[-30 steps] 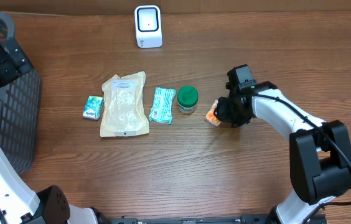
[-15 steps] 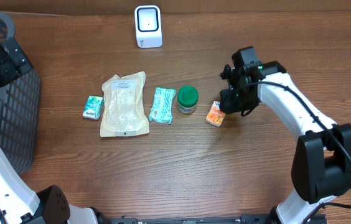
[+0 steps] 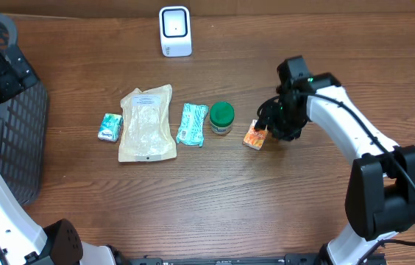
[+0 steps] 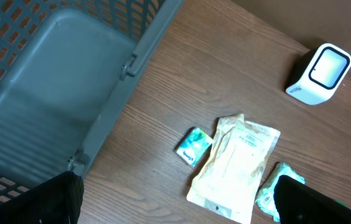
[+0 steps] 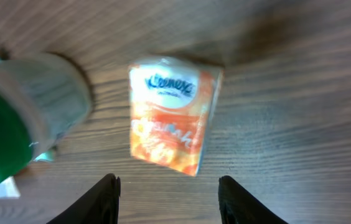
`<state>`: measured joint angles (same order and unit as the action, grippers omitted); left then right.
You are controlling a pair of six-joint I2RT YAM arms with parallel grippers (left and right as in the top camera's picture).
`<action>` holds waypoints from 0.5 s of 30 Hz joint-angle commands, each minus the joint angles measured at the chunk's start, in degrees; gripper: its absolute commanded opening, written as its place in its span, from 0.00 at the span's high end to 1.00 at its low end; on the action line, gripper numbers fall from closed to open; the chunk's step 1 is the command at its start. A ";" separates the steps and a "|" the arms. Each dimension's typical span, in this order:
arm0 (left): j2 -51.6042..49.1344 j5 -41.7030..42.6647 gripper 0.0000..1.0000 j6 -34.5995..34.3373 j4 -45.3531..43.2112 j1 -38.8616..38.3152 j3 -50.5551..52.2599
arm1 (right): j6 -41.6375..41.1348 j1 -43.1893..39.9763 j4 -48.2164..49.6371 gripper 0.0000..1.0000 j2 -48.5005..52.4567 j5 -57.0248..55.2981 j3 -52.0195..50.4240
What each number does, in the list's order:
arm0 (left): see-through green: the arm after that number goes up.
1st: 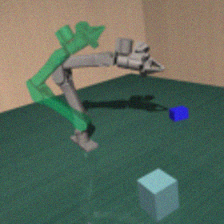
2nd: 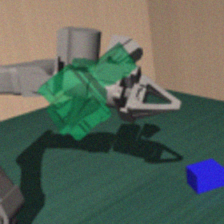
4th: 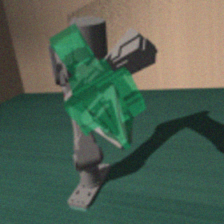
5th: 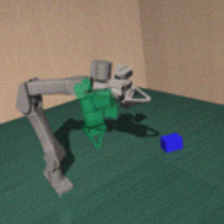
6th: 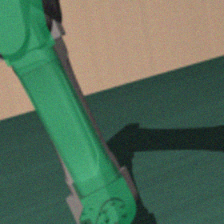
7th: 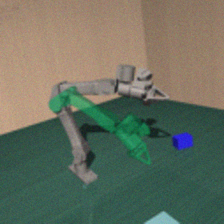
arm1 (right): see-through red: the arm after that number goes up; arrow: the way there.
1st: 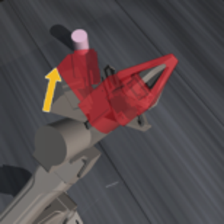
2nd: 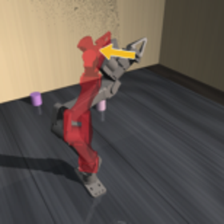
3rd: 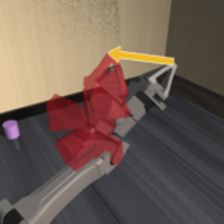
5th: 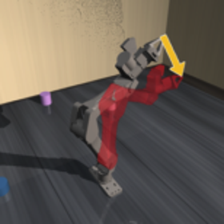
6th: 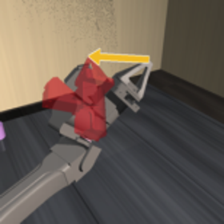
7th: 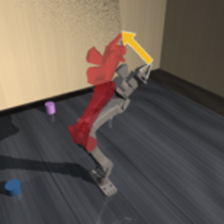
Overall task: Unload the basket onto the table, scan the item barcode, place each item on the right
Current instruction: 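Lower the right gripper and grasp the orange tissue pack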
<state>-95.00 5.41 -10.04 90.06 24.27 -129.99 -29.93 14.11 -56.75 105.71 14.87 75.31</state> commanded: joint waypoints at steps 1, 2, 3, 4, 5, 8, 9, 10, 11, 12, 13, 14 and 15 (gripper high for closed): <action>-0.15 0.44 0.00 1.27 -0.09 0.04 -0.24 | -4.83 1.68 3.02 0.52 0.28 0.68 -4.02; -0.15 0.44 0.00 1.27 -0.09 0.04 -0.24 | -4.83 1.99 4.57 0.52 0.28 0.63 -5.38; -0.15 0.44 0.01 1.27 -0.09 0.04 -0.24 | -4.81 2.12 5.73 0.52 0.28 0.66 -6.32; -0.15 0.44 0.01 1.27 -0.09 0.04 -0.24 | -4.81 2.34 7.34 0.53 0.28 0.59 -7.65; -0.15 0.44 0.00 1.27 -0.09 0.04 -0.24 | -4.81 2.38 8.87 0.55 0.31 0.13 -8.76; -0.15 0.44 0.00 1.27 -0.09 0.04 -0.24 | -4.74 2.38 13.31 0.56 0.31 -2.27 -11.43; -0.15 0.44 0.00 1.27 -0.09 0.04 -0.24 | -4.33 2.38 15.23 0.57 0.31 -2.86 -12.52; -0.15 0.44 0.01 1.27 -0.09 0.04 -0.24 | -3.63 2.38 16.72 0.59 0.31 -2.99 -13.42; -0.15 0.44 0.00 1.27 -0.09 0.04 -0.24 | -2.86 2.38 18.67 0.59 0.31 -3.04 -14.62; -0.15 0.44 0.00 1.27 -0.09 0.04 -0.24 | -2.86 2.38 19.69 0.60 0.31 -3.02 -15.32; -0.15 0.44 0.00 1.27 -0.09 0.04 -0.24 | -2.86 2.38 20.15 0.62 0.31 -2.93 -15.61; -0.15 0.44 0.00 1.27 -0.09 0.04 -0.24 | -2.84 2.38 20.31 0.63 0.31 -2.82 -15.61; -0.15 0.44 0.01 1.27 -0.09 0.04 -0.24 | -2.84 2.38 20.37 0.67 0.31 -2.84 -15.61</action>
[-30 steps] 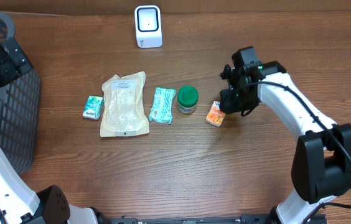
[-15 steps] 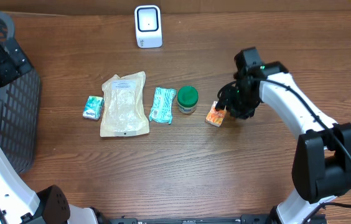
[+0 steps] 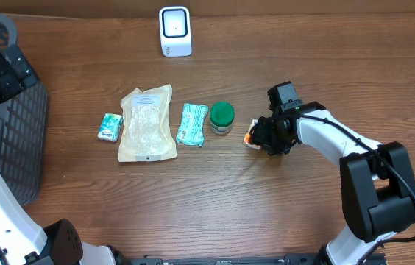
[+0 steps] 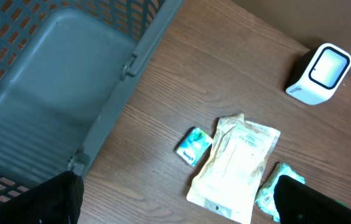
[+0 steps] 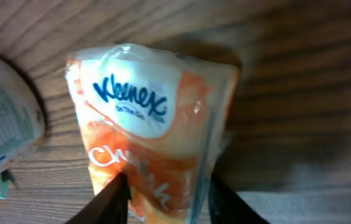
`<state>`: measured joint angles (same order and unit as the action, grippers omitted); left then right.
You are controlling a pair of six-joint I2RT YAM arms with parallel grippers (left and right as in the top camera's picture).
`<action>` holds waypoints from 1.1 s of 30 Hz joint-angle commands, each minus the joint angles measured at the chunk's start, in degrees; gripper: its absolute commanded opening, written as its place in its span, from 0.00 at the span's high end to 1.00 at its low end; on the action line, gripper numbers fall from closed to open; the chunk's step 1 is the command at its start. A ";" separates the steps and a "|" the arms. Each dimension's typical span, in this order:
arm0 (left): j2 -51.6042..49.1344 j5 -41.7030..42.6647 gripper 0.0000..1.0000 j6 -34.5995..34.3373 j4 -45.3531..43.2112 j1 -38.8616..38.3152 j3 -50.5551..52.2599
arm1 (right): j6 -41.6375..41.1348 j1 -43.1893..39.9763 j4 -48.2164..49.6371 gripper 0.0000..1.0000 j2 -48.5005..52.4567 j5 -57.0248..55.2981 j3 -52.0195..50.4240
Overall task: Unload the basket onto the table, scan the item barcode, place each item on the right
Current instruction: 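Lower the right gripper and grasp the orange tissue pack, then lift the tissue pack and carry it to the scanner with the right gripper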
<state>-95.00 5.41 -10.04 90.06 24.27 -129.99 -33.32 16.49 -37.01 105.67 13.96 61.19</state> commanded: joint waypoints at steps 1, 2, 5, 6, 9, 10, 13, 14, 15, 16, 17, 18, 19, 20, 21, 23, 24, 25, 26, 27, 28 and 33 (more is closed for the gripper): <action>-0.15 0.44 0.00 1.27 -0.09 0.04 -0.24 | 0.57 0.00 0.76 0.71 0.35 -1.92 -1.49; -0.15 0.44 0.00 1.27 -0.09 0.04 -0.24 | 0.55 0.00 0.74 0.76 0.35 -1.92 -1.49; -0.15 0.44 0.00 1.27 -0.09 0.04 -0.24 | 0.57 -0.02 0.44 0.96 0.33 -1.90 -1.44; -0.15 0.44 0.01 1.27 -0.09 0.04 -0.24 | 0.57 -0.13 0.00 0.96 0.33 -1.88 -1.44; -0.15 0.44 0.01 1.27 -0.09 0.04 -0.24 | 1.62 -1.03 -3.54 0.96 0.33 -1.53 -0.26; -0.15 0.44 0.00 1.27 -0.09 0.04 -0.24 | 3.87 -1.42 -4.83 0.96 0.24 -0.37 0.48; -0.15 0.44 0.00 1.27 -0.09 0.04 -0.24 | 14.16 -3.06 -9.31 0.96 -1.14 7.76 3.69; -0.15 0.44 0.01 1.27 -0.09 0.04 -0.24 | 17.68 -3.80 -10.93 0.96 -2.16 11.78 4.94; -0.15 0.44 0.00 1.27 -0.09 0.04 -0.24 | 21.51 -4.59 -12.37 0.96 -3.41 16.63 6.10; -0.15 0.44 0.00 1.27 -0.09 0.04 -0.24 | 24.90 -5.33 -13.44 0.96 -4.55 21.35 6.99; -0.15 0.44 0.00 1.27 -0.09 0.04 -0.24 | 29.18 -6.32 -14.86 0.96 -6.12 27.80 8.07; -0.15 0.44 0.01 1.27 -0.09 0.04 -0.24 | 32.76 -7.21 -16.31 0.96 -7.67 33.70 9.03; -0.15 0.44 0.01 1.27 -0.09 0.04 -0.24 | 35.58 -8.07 -17.66 0.96 -9.22 38.73 9.86; -0.15 0.44 0.01 1.27 -0.09 0.04 -0.24 | 37.16 -8.74 -18.49 0.96 -10.60 42.42 10.40; -0.15 0.44 0.01 1.27 -0.09 0.04 -0.24 | 37.92 -9.38 -18.78 0.96 -12.24 45.68 10.75; -0.15 0.44 0.00 1.27 -0.09 0.04 -0.24 | 37.92 -9.86 -18.25 0.96 -15.39 51.06 10.84; -0.15 0.44 0.00 1.27 -0.09 0.04 -0.24 | 37.92 -9.86 -18.16 0.96 -16.13 52.68 10.84; -0.15 0.44 0.01 1.27 -0.09 0.04 -0.24 | 37.92 -9.57 -18.03 0.96 -16.59 54.75 10.84; -0.15 0.44 0.01 1.27 -0.09 0.04 -0.24 | 37.92 -9.29 -17.81 0.96 -16.74 57.09 10.84; -0.15 0.44 0.01 1.27 -0.09 0.04 -0.24 | 37.92 -8.72 -17.18 0.96 -16.74 60.50 10.84; -0.15 0.44 0.00 1.27 -0.09 0.04 -0.24 | 37.92 -8.02 -16.17 0.96 -16.72 63.84 10.84; -0.15 0.44 0.00 1.27 -0.09 0.04 -0.24 | 35.08 -4.13 -9.97 0.96 -16.72 74.47 10.84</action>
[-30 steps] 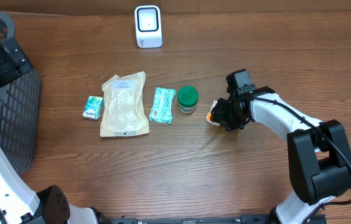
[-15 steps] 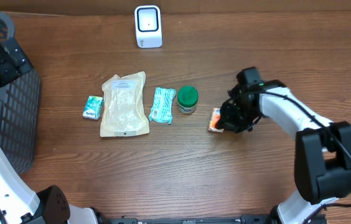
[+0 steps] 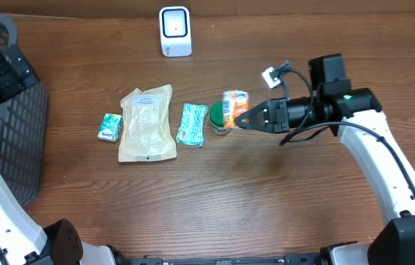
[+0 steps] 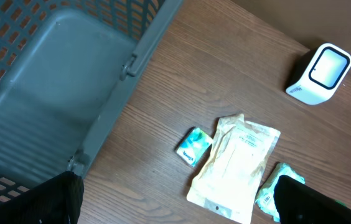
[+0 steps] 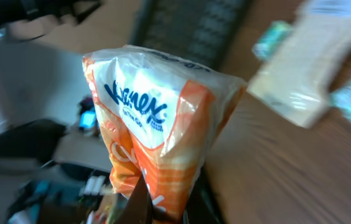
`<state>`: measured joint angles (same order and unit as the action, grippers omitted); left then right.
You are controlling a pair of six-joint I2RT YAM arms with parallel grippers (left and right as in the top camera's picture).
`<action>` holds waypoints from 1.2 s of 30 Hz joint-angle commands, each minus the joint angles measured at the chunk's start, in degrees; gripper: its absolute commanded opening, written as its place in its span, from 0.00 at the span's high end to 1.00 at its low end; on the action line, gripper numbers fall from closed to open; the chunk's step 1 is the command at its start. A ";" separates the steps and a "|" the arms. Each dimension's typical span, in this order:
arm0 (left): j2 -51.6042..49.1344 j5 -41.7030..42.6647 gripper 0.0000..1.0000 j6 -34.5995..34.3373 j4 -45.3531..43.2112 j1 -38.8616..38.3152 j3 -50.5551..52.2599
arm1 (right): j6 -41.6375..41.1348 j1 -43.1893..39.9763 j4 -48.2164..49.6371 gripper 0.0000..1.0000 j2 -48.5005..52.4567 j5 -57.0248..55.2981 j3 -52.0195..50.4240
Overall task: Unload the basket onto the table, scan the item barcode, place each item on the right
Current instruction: 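Lift the tissue pack and carry it to the scanner with the right gripper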
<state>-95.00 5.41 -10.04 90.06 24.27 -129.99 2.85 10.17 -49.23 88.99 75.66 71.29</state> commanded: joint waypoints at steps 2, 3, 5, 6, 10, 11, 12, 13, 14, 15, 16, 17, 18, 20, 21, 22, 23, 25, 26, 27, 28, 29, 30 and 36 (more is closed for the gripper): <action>-0.15 0.44 0.01 1.27 -0.09 0.04 -0.24 | -9.60 2.95 6.84 0.96 -0.07 14.23 0.81; -0.15 0.44 0.01 1.27 -0.09 0.04 -0.24 | -13.51 3.02 8.79 0.96 -0.07 14.23 0.81; -0.15 0.44 0.00 1.27 -0.09 0.04 -0.24 | -22.03 2.99 13.29 0.96 -0.07 14.23 0.81; -0.15 0.44 0.00 1.27 -0.09 0.04 -0.24 | -25.68 2.99 16.00 0.96 -0.07 14.25 0.81; -0.15 0.44 0.00 1.27 -0.09 0.04 -0.24 | -41.38 2.99 30.62 0.96 -0.07 12.85 0.81; -0.15 0.44 0.01 1.27 -0.09 0.04 -0.24 | -43.93 2.99 33.11 0.96 -0.07 11.85 0.81; -0.15 0.44 0.00 1.27 -0.09 0.04 -0.24 | -46.47 2.99 35.71 0.96 -0.07 10.58 0.81; -0.15 0.44 0.00 1.27 -0.09 0.04 -0.24 | -48.26 2.99 37.99 0.96 -0.04 9.38 0.81; -0.15 0.44 0.00 1.27 -0.09 0.04 -0.24 | -49.18 3.04 39.69 0.96 -0.04 8.63 0.81; -0.15 0.44 0.01 1.27 -0.09 0.04 -0.24 | -49.37 3.23 41.13 0.96 -0.04 8.04 0.81; -0.15 0.44 0.01 1.27 -0.09 0.04 -0.24 | -49.31 3.48 42.05 0.96 -0.04 7.61 0.81; -0.15 0.44 0.00 1.27 -0.09 0.04 -0.24 | -49.22 3.76 42.64 0.96 -0.04 7.15 0.81; -0.15 0.44 0.00 1.27 -0.09 0.04 -0.24 | -49.09 4.13 42.80 0.96 0.04 6.40 0.81; -0.15 0.44 0.00 1.27 -0.09 0.04 -0.24 | -48.26 5.29 42.69 0.96 0.07 4.42 0.81; -0.15 0.44 0.00 1.27 -0.09 0.04 -0.24 | -48.24 6.01 42.69 0.96 0.20 3.30 0.81; -0.15 0.44 0.01 1.27 -0.09 0.04 -0.24 | -48.26 6.75 42.69 0.96 0.31 2.23 0.81; -0.15 0.44 0.01 1.27 -0.09 0.04 -0.24 | -48.24 7.43 42.64 0.96 0.44 1.11 0.81; -0.15 0.44 0.00 1.27 -0.09 0.04 -0.24 | -48.22 8.81 41.81 0.96 0.76 -1.66 0.81; -0.15 0.44 0.00 1.27 -0.09 0.04 -0.24 | -47.87 9.42 40.79 0.96 0.85 -3.37 0.81; -0.15 0.44 0.00 1.27 -0.09 0.04 -0.24 | -47.17 10.01 39.10 0.96 0.96 -5.49 0.81; -0.15 0.44 0.00 1.27 -0.09 0.04 -0.24 | -45.53 10.54 36.52 0.96 0.98 -8.15 0.81; -0.15 0.44 0.00 1.27 -0.09 0.04 -0.24 | -44.11 10.86 34.29 0.96 0.98 -10.38 0.81; -0.15 0.44 0.00 1.27 -0.09 0.04 -0.24 | -41.18 11.28 30.64 0.96 0.98 -14.08 0.83; -0.15 0.44 0.01 1.27 -0.09 0.04 -0.24 | -27.15 11.69 4.22 0.96 1.09 -38.38 8.98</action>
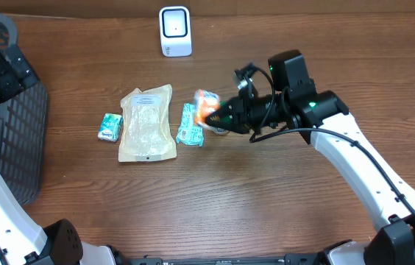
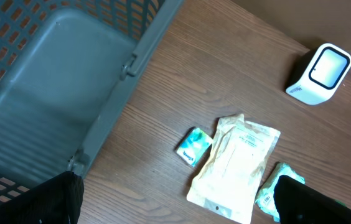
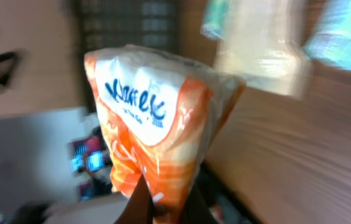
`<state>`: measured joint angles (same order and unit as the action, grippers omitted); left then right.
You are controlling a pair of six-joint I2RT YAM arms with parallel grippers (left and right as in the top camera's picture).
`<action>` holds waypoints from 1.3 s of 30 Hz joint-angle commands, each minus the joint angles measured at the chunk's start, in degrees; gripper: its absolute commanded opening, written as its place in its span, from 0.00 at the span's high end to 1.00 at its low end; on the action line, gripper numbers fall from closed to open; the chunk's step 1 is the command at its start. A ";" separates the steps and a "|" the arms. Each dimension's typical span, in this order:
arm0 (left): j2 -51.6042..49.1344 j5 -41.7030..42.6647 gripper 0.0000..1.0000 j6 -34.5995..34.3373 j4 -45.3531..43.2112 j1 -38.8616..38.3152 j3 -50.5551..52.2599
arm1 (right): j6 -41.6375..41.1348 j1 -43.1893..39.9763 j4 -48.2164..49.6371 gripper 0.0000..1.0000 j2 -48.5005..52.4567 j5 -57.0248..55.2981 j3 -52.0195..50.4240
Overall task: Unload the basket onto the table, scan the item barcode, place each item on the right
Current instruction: 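Lift the tissue pack and carry it to the scanner with the right gripper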
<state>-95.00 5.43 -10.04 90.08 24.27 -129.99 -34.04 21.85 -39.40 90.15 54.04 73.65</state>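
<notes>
An orange and white Kleenex tissue pack (image 1: 207,107) hangs in the air over the teal packet and the green-lidded jar, with my right gripper (image 1: 221,118) shut on its lower end. The right wrist view shows the pack (image 3: 157,118) close up, my gripper (image 3: 166,208) pinching its bottom. The white barcode scanner (image 1: 175,31) stands at the table's far edge, also seen in the left wrist view (image 2: 320,73). My left gripper (image 2: 175,202) is open, high over the basket's corner, its dark fingertips (image 2: 51,199) at the frame's bottom.
On the table lie a small teal packet (image 1: 110,126), a beige pouch (image 1: 147,124) and a teal wipes packet (image 1: 190,125). The green-lidded jar is mostly hidden under the held pack. A dark grey mesh basket (image 1: 5,125) stands at the left edge.
My right gripper has carried the tissue pack leftward, from above the jar's right side to above the teal wipes packet and jar. The left arm has not moved.
The tissue pack lay on the table right of the jar with my right gripper open above it. Then the gripper was down around it. Later it held the pack lifted beside the jar, and now the pack is further left.
</notes>
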 commanded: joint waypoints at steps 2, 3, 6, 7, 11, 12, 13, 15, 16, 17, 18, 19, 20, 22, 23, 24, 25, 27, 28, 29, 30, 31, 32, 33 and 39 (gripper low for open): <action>-0.15 0.42 0.00 1.27 -0.11 0.04 -0.24 | 12.39 0.00 -11.58 0.96 0.33 -22.56 12.33; -0.15 0.42 0.00 1.27 -0.11 0.04 -0.24 | 13.68 0.00 -14.56 0.96 0.85 -25.66 16.50; -0.15 0.42 0.01 1.27 -0.11 0.04 -0.24 | 16.31 0.17 -21.53 0.96 4.44 -32.76 28.72; -0.15 0.42 0.01 1.27 -0.11 0.04 -0.24 | 17.09 0.28 -23.56 0.96 6.19 -34.86 32.70; -0.15 0.42 0.00 1.27 -0.11 0.04 -0.24 | 21.68 1.79 -30.95 0.96 16.57 -45.16 51.52; -0.15 0.42 0.01 1.27 -0.11 0.04 -0.24 | 23.23 2.60 -32.06 0.96 19.98 -48.30 56.52; -0.15 0.42 0.00 1.27 -0.11 0.04 -0.24 | 24.44 3.23 -32.52 0.96 22.23 -50.34 59.76; -0.15 0.42 0.01 1.27 -0.11 0.04 -0.24 | 28.17 4.94 -32.22 0.96 28.00 -55.56 66.01; -0.15 0.42 0.00 1.27 -0.11 0.04 -0.24 | 29.55 5.70 -31.21 0.96 29.86 -58.36 67.28; -0.15 0.42 0.01 1.27 -0.11 0.04 -0.24 | 31.36 6.54 -29.18 0.96 31.54 -62.01 67.45; -0.15 0.42 0.00 1.27 -0.11 0.04 -0.24 | 33.33 7.39 -26.71 0.96 33.03 -67.76 67.43; -0.15 0.42 0.00 1.27 -0.11 0.04 -0.24 | 34.64 7.98 -24.83 0.96 34.23 -72.08 67.43; -0.15 0.42 0.01 1.27 -0.11 0.04 -0.24 | 37.05 8.81 -21.70 0.96 36.04 -77.90 67.43; -0.15 0.42 0.01 1.27 -0.11 0.04 -0.24 | 44.00 10.14 -14.88 0.96 39.39 -84.76 67.41; -0.15 0.42 0.00 1.27 -0.11 0.04 -0.24 | 47.28 10.64 -12.13 0.96 40.79 -86.23 67.41; -0.15 0.42 0.00 1.27 -0.11 0.04 -0.24 | 50.99 11.15 -9.62 0.96 42.05 -87.19 67.41; -0.15 0.42 0.00 1.27 -0.11 0.04 -0.24 | 54.66 11.54 -7.34 0.96 43.43 -87.47 67.36; -0.15 0.42 0.01 1.27 -0.11 0.04 -0.24 | 59.41 12.15 -3.08 0.96 45.72 -87.43 67.36; -0.15 0.42 0.01 1.27 -0.11 0.04 -0.24 | 60.39 12.28 -1.14 0.96 46.60 -87.41 67.36; -0.15 0.42 0.01 1.27 -0.11 0.04 -0.24 | 61.22 12.50 1.31 0.96 47.71 -87.32 67.32; -0.15 0.42 0.01 1.27 -0.11 0.04 -0.24 | 61.77 12.59 2.78 0.96 48.48 -87.17 67.32; -0.15 0.42 0.00 1.27 -0.11 0.04 -0.24 | 63.06 12.72 4.28 0.96 49.35 -86.82 67.32; -0.15 0.42 0.00 1.27 -0.11 0.04 -0.24 | 66.03 12.90 5.62 0.96 50.47 -85.48 67.32; -0.15 0.42 0.01 1.27 -0.11 0.04 -0.24 | 69.42 13.16 5.77 0.96 51.30 -83.93 67.32; -0.15 0.42 0.00 1.27 -0.11 0.04 -0.24 | 88.91 14.12 10.56 0.96 56.37 -82.44 67.32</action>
<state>-95.00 5.41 -10.04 90.08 24.27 -129.99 40.97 35.05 -31.05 142.98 -29.12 139.76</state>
